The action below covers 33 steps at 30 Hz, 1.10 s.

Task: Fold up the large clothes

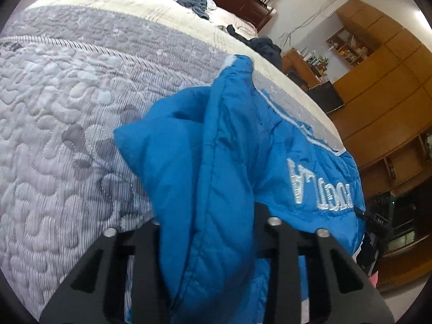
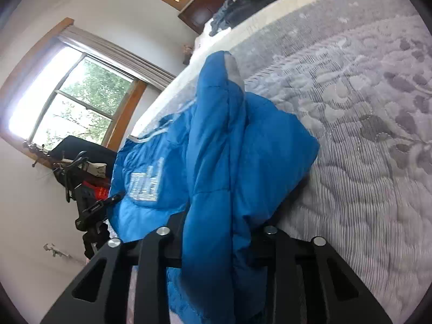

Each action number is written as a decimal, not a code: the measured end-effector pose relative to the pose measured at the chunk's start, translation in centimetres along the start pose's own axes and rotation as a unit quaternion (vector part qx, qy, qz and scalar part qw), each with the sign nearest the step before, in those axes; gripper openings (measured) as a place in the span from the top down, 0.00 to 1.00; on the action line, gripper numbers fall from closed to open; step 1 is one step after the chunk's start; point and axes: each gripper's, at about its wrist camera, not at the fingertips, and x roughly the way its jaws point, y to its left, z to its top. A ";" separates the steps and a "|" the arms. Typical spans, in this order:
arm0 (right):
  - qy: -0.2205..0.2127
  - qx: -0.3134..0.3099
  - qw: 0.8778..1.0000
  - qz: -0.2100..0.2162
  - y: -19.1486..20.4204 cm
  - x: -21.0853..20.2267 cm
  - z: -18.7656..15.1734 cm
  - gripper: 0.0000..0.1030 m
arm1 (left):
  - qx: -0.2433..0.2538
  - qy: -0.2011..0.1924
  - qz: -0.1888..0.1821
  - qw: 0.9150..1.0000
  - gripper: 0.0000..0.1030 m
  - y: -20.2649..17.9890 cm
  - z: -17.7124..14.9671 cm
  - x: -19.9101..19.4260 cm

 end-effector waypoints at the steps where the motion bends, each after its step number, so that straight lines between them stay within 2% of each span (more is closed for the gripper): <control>1: -0.005 -0.006 1.000 0.006 0.6 -0.8 -0.4 0.74 | 0.001 0.000 -0.004 1.000 0.77 -0.2 -0.1 -0.4; 6: -0.013 -0.022 1.000 0.018 2.7 -4.5 -2.6 0.75 | 0.009 0.016 -0.036 0.999 0.80 -1.3 -2.4 -3.1; 9: -0.006 -0.038 0.999 0.010 4.3 -7.6 -5.1 0.75 | 0.010 0.030 -0.065 0.997 0.81 -2.3 -5.4 -5.9; 14: 0.006 -0.050 0.999 0.003 5.6 -11.1 -10.1 0.75 | 0.011 0.038 -0.094 0.995 0.80 -3.1 -11.2 -10.3; 17: 0.016 -0.048 0.999 -0.003 5.5 -11.7 -12.5 0.75 | 0.007 0.043 -0.092 0.995 0.79 -1.9 -14.7 -11.6; 20: 0.028 -0.040 0.999 -0.023 4.3 -11.0 -14.1 0.73 | 0.005 0.050 -0.072 0.996 0.77 -0.7 -16.9 -10.6; 23: 0.036 -0.009 0.999 -0.030 1.7 -9.6 -14.4 0.72 | -0.013 0.046 -0.070 0.996 0.70 1.2 -17.7 -9.2; 25: 0.043 0.017 0.999 -0.026 -0.4 -8.3 -14.3 0.67 | -0.007 0.040 -0.070 0.997 0.56 2.1 -17.8 -8.2; 28: 0.046 0.033 0.998 -0.013 -2.4 -6.9 -14.4 0.61 | 0.005 0.033 -0.068 0.997 0.43 2.6 -17.8 -6.7; 32: 0.040 0.027 0.999 -0.009 -2.9 -7.0 -14.5 0.57 | -0.001 0.039 -0.082 0.996 0.42 2.9 -17.3 -6.5; 33: 0.039 0.025 0.999 -0.015 -3.3 -7.6 -14.6 0.51 | -0.001 0.042 -0.079 0.996 0.42 2.9 -17.2 -6.7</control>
